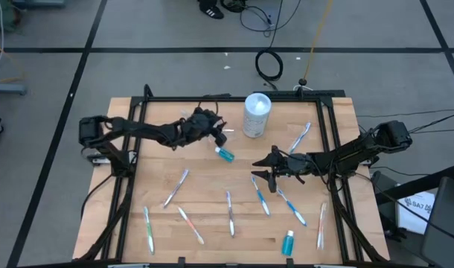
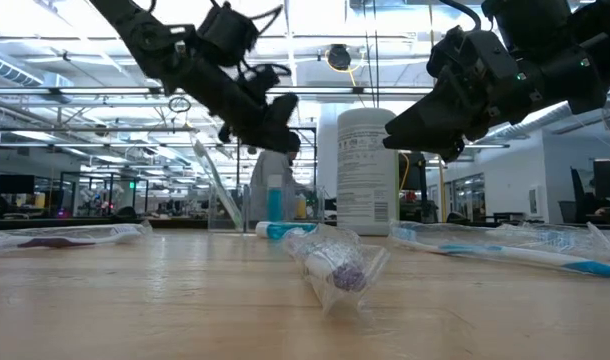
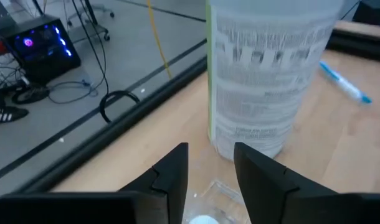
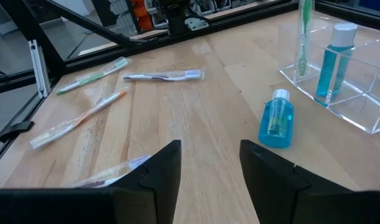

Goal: Pick & Place toothbrushing station
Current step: Put the top blue toothbrush in the right compartment of the transparent organizer

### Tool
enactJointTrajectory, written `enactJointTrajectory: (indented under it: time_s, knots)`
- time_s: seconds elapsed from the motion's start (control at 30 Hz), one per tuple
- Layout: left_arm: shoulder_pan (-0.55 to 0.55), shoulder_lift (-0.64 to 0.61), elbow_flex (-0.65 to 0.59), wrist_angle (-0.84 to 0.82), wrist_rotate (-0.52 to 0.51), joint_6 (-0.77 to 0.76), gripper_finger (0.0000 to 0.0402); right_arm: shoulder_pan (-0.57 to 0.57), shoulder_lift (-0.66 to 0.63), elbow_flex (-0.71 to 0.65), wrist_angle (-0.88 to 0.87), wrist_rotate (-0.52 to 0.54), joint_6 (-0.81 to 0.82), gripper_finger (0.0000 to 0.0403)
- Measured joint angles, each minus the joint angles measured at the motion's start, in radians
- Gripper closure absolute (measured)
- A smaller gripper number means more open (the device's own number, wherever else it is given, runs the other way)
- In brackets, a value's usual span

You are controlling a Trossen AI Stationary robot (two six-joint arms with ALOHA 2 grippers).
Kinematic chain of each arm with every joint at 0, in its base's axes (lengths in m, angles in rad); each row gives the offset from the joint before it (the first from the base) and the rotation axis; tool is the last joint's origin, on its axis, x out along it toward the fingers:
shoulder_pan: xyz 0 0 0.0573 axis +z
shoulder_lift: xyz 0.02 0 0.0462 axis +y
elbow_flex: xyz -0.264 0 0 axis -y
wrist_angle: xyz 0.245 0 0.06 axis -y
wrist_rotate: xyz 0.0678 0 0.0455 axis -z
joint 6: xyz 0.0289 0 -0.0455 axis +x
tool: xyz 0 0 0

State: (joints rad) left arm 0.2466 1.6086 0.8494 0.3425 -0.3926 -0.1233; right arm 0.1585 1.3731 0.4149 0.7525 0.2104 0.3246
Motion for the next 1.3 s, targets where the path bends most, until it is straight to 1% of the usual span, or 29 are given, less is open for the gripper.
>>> enactJointTrajectory:
  time_s: [0.13, 0.23, 0.3, 0.4, 0.5, 0.63, 0.7, 0.77, 0.83, 0.93, 1.03, 1.17, 1.3]
  knots:
    - [-0.017, -0.118, 0.0, -0.077, 0.01, -0.009, 0.0249, 0.0, 0.0, 0.0, 0.001, 0.002, 0.002, 0.0248]
    - [-0.053, -0.207, 0.0, -0.161, 0.046, -0.013, 0.0244, 0.0, 0.0, 0.0, 0.003, 0.004, 0.002, 0.0248]
    - [-0.088, -0.261, -0.001, -0.245, 0.053, -0.022, 0.0243, 0.0, 0.0, 0.0, 0.004, 0.003, 0.003, 0.0248]
    - [-0.145, -0.331, -0.001, -0.368, 0.057, -0.067, 0.0243, 0.0, 0.0, 0.0, 0.008, 0.003, 0.01, 0.0248]
    - [-0.201, -0.382, -0.001, -0.5, 0.084, -0.116, 0.0243, 0.001, 0.0, 0.0, 0.025, 0.003, 0.003, 0.0248]
    - [-0.272, -0.431, -0.001, -0.668, 0.113, -0.256, 0.0243, 0.007, 0.0, 0.0, 0.053, 0.003, 0.004, 0.0248]
    - [-0.315, -0.44, -0.001, -0.727, 0.095, -0.297, 0.0243, 0.017, 0.0, 0.0, 0.051, 0.004, 0.004, 0.0248]
    - [-0.362, -0.452, -0.002, -0.774, 0.043, -0.314, 0.0243, 0.026, 0.0, 0.0, 0.051, 0.005, 0.004, 0.0248]
    - [-0.402, -0.456, 0.0, -0.775, -0.016, -0.324, 0.0243, 0.033, 0.0, 0.0, 0.045, 0.018, 0.004, 0.0247]
    - [-0.448, -0.453, -0.001, -0.783, -0.062, -0.326, 0.0243, 0.041, -0.005, 0.0, 0.005, 0.106, 0.004, 0.0247]
    - [-0.476, -0.455, -0.001, -0.778, -0.06, -0.327, 0.0243, 0.037, -0.044, 0.0, -0.118, 0.221, 0.05, 0.0247]
    - [-0.493, -0.451, -0.001, -0.78, -0.059, -0.327, 0.0243, 0.011, -0.149, 0.0, -0.37, 0.371, 0.213, 0.0247]
    - [-0.498, -0.449, -0.001, -0.78, -0.058, -0.327, 0.0243, -0.026, -0.27, 0.0, -0.637, 0.604, 0.356, 0.0247]
